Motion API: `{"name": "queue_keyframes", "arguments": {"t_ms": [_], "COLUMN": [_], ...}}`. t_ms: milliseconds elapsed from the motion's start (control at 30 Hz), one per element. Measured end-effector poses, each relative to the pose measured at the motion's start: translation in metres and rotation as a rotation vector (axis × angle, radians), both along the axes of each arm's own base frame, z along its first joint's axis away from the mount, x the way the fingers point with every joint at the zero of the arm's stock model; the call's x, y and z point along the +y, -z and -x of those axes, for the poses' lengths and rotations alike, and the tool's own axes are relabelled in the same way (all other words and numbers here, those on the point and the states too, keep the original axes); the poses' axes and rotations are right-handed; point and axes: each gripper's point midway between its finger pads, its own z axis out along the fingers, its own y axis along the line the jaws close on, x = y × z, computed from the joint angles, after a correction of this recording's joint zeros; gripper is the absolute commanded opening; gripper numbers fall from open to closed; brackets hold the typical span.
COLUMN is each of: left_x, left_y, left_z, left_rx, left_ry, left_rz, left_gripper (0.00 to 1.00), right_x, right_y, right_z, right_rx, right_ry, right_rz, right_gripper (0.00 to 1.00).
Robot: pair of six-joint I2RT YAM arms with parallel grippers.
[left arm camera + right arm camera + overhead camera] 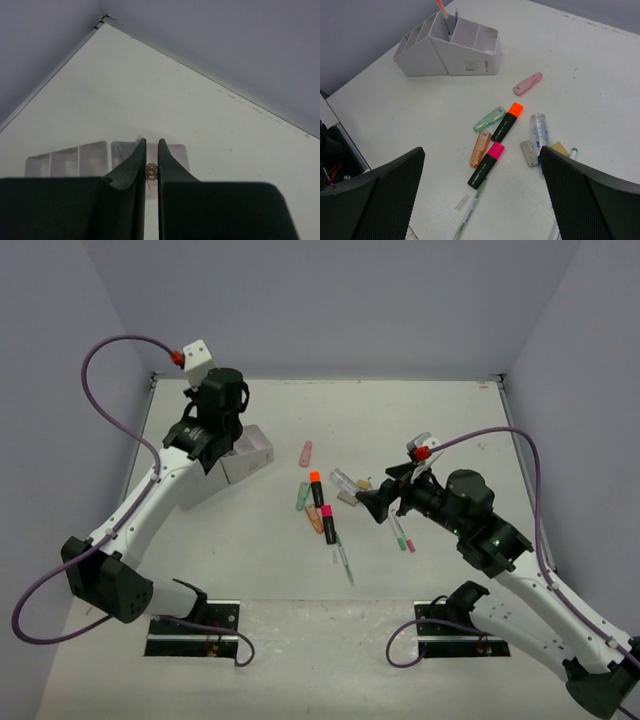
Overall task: Sort the stationery into containers
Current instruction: Place the pen in the storage box.
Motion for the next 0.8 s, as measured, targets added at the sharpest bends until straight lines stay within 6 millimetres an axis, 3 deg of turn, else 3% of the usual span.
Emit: {"name": "queue_keyframes", "arguments": {"t_ms": [133,200,500,633,700,800], "left_x": [0.046,0.055,0.052,0.054,0.055,0.054], "left_y": [0.025,0.037,0.070,0.097,0.109,0.115], "left_z": [-0.019,-0.024,-0.030,-0.021,-0.017,-0.014], "left_rx": [0.063,0.093,0.142,0.192,0.219,0.232], "left_ry": [-0.118,-0.138,-0.119,-0.125,-0.126,-0.118], "left_rz": [-0.031,-0.046,-0.051,-0.057,-0.062,-0.056], "left_gripper": [0.00,0.00,0.03,0.52,0.69,0.73], "right_x": [0.003,0.003,0.004,0.006,0.008,0.011], "right_y": [0.011,0.014,0.015,0.023,0.029,0.039], "right_z": [-0.003,-0.003,-0.004,-0.006,-0.009,-0.011], "right_rx": [0.031,0.039,0.045,0.065,0.085,0.117], "right_ry": [0.001,0.002,0.002,0.002,0.003,0.006], "right_rz": [0.016,0.019,0.018,0.033,0.045,0.060], "right_gripper": [0.99,0.99,0.99,0.99,0.99,0.99]}}
